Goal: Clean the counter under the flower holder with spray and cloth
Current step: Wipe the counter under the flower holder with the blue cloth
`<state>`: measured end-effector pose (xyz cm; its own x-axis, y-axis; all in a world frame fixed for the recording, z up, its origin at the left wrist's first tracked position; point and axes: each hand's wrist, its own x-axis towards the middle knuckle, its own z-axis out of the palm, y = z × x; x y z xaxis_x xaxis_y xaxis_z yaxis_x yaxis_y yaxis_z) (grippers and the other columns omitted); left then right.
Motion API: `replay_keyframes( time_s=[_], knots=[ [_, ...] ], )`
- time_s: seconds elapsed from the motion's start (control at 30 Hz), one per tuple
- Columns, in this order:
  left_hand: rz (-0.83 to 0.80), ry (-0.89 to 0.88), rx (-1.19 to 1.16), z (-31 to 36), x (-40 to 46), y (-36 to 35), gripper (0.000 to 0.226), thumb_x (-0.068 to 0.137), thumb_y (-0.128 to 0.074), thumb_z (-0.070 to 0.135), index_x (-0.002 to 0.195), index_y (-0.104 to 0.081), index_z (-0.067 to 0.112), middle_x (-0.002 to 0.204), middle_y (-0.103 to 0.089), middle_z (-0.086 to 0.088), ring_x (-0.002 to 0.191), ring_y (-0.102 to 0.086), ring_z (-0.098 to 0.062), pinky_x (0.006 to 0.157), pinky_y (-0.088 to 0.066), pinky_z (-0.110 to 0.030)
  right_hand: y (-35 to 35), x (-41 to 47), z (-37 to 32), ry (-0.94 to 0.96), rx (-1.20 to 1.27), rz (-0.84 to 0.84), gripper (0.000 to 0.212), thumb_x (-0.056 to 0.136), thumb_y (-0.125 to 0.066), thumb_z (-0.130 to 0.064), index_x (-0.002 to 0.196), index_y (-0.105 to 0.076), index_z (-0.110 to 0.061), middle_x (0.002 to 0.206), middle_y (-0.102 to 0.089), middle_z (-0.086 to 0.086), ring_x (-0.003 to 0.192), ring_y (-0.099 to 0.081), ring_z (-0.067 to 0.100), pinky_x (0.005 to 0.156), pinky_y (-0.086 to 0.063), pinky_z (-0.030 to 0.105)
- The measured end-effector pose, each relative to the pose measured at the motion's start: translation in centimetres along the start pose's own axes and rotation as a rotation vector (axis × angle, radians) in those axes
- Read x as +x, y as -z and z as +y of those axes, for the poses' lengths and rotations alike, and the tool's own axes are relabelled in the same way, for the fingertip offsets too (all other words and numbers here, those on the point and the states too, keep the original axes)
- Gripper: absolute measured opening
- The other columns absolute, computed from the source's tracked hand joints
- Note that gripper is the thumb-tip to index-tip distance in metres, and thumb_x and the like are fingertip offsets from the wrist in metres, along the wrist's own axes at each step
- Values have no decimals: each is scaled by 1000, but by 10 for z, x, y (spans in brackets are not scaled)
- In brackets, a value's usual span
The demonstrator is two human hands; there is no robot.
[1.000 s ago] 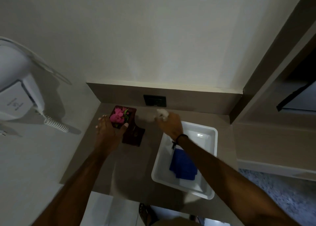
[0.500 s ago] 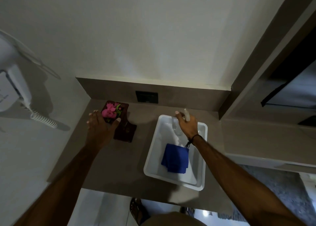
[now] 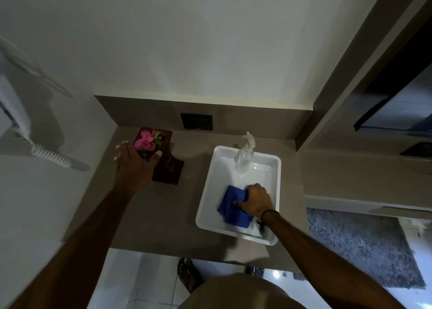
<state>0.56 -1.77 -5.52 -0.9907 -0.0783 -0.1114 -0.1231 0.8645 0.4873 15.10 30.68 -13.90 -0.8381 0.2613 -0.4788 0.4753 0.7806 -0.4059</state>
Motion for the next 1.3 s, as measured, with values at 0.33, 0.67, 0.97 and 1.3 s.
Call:
replay_keyframes(
  time_s=[0.33,0.67,0.97,1.3],
  knots=[
    [-30,-7,19,1,-2,-2,112,80,-45,74,158,-3,4,167,-4,-24,156,1,-39,125,-4,-56,29,1,-67,-96,820,8,30,79,-75,-30,102,-62,-16,100,-70,5,98,-68,25,79,-57,33],
    [-49,34,-81,5,-1,-2,111,81,-48,72,158,2,8,169,1,-19,156,6,-35,125,3,-53,-11,3,-229,171,820,134,28,85,-62,-8,112,-66,1,89,-68,14,73,-62,25,58,-51,15],
    [-75,19,-71,6,-7,-1,111,83,-43,73,158,8,9,170,6,-14,157,9,-28,123,8,-48,-52,43,-217,63,460,39,33,83,-56,-5,116,-61,-9,110,-68,14,100,-65,33,85,-58,48],
    [-64,34,-80,16,-10,5,104,89,-50,63,159,7,10,170,2,-11,158,4,-28,125,7,-51,7,33,-222,136,879,-54,13,82,-65,-7,69,-64,-7,67,-65,7,59,-67,4,53,-53,21]
  ],
)
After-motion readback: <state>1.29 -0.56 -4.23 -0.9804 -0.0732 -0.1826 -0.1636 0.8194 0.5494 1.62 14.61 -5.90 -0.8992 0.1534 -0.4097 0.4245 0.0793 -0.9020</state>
